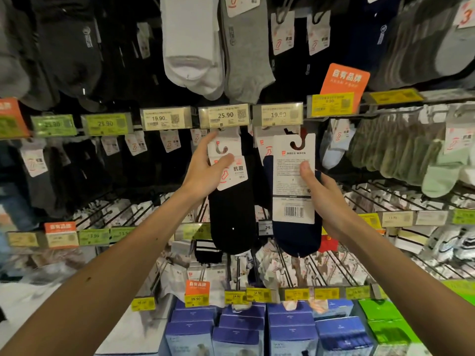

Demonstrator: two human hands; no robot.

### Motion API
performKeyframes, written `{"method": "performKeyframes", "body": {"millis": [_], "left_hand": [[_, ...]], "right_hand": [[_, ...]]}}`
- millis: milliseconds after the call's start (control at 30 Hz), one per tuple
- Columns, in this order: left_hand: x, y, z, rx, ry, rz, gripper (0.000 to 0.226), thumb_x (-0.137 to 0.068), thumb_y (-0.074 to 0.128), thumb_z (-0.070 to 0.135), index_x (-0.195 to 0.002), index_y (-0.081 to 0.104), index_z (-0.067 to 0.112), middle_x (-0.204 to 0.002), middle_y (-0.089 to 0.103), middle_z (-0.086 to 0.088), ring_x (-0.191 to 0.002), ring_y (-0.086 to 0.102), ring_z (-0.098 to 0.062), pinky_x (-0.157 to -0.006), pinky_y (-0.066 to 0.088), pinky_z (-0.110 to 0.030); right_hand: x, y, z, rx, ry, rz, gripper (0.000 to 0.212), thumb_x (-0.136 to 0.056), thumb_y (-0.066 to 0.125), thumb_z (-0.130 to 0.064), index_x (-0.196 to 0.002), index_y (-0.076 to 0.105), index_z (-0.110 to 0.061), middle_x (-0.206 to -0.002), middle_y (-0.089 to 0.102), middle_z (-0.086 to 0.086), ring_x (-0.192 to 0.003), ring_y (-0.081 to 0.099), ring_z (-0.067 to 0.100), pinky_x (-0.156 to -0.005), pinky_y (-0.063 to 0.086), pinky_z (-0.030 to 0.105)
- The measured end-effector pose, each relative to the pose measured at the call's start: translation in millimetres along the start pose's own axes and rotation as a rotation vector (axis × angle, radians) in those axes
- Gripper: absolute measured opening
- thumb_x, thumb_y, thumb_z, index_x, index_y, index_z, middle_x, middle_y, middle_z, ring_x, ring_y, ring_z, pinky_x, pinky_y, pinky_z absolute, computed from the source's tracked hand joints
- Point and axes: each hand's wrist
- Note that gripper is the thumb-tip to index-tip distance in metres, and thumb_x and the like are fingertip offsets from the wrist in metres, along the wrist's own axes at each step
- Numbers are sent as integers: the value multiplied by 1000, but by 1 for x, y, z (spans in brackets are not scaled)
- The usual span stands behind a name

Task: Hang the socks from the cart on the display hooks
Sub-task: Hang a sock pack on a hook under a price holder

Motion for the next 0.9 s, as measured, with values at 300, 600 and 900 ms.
{"method": "performKeyframes", "body": {"millis": [300,600,900], "left_hand": [[-23,-5,11,-106,230,44,70,-95,65,11,-149,29,38,-125,65,-2,-105,68,-10,-87,59,-34],[-41,-9,5,-273,293,77,74,-92,67,15,-148,25,41,-102,65,22,-95,67,1,-85,58,-28],[-43,-5,1,-149,234,59,76,-93,60,5,-147,26,45,-104,62,17,-84,72,-13,-68,62,-35]], "right_hand": [[-2,-3,-5,17,-29,-34,28,-103,45,-39,-107,68,-23,-96,78,-9,-88,74,10,-65,57,20],[-8,1,-4,30,-36,-52,28,-102,46,-40,-108,68,-23,-99,78,-8,-90,74,11,-71,60,22],[-10,5,2,33,-17,-76,30,-101,46,-42,-110,68,-24,-103,77,-6,-95,74,13,-75,60,25]]}}
Point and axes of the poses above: each hand's wrist, its own x-axis away from the middle knuckle, its own y-axis out of the palm, z = x × y
